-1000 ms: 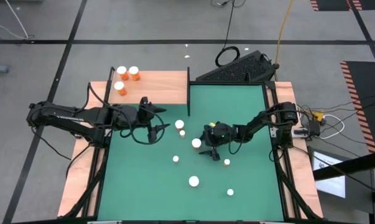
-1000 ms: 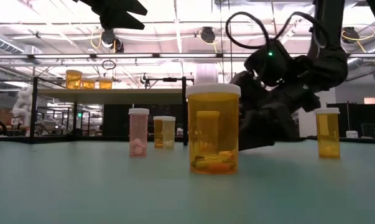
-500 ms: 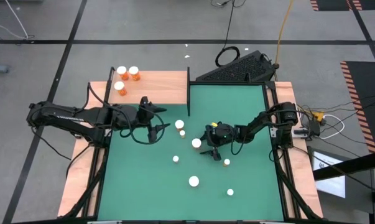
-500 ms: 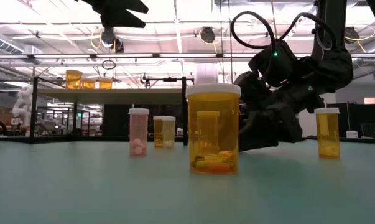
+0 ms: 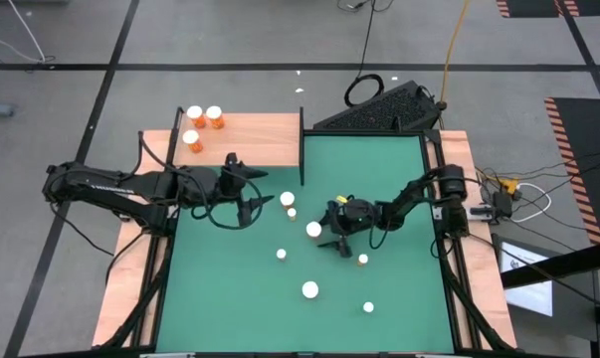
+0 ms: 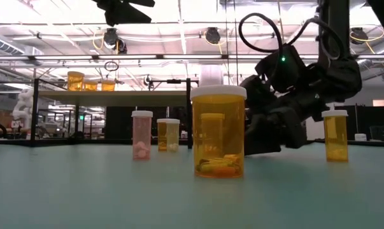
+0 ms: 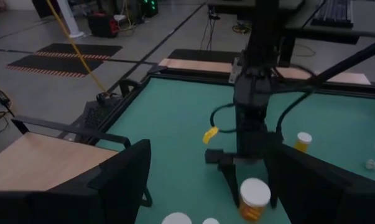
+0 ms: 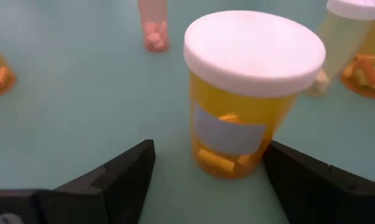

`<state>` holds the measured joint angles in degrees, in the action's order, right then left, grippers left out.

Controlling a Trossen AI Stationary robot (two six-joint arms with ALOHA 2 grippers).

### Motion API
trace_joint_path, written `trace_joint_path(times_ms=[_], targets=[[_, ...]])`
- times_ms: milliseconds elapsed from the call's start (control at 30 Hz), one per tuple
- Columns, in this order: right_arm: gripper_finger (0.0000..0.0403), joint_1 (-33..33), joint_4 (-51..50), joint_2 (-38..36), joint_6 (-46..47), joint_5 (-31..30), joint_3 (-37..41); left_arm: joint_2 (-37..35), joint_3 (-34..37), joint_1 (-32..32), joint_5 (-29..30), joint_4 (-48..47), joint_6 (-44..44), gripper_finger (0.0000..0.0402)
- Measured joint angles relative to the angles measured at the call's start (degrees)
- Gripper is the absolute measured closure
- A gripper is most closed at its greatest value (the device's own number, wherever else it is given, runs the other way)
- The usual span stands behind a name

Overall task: Pick and place medicine bottles onto shelf by color
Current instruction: Put the big orange pill bottle on the shelf aligned with the other big orange pill bottle

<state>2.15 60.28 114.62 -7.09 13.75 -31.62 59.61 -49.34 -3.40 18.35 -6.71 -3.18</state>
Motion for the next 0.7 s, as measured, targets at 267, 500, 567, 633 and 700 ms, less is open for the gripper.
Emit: trace_joint_path(times_ms=[267, 500, 567, 633, 700], targets=[[0.0108, 0.12, 6.27, 5.95, 1.42, 0.00, -1.11, 0.00, 0.00, 0.00, -0.21, 0.53, 0.16, 0.0094], [0.0126, 1.32, 7.23, 7.64, 1.46, 0.30, -1.18, 0.00, 0.00, 0.00, -0.24, 0.53, 1.44, 0.0094], [0.0137, 1.49, 7.25, 7.68, 1.46, 0.45, -1.22, 0.00, 0.00, 0.00, -0.24, 0.51, 1.46, 0.0094], [0.0151, 1.49, 7.48, 7.75, 1.46, 0.36, -1.22, 0.00, 0.00, 0.00, -0.24, 0.53, 1.50, 0.0094], [0.0164, 1.51, 7.55, 7.76, 1.47, 0.20, -1.22, 0.00, 0.00, 0.00, -0.24, 0.53, 1.51, 0.0094]])
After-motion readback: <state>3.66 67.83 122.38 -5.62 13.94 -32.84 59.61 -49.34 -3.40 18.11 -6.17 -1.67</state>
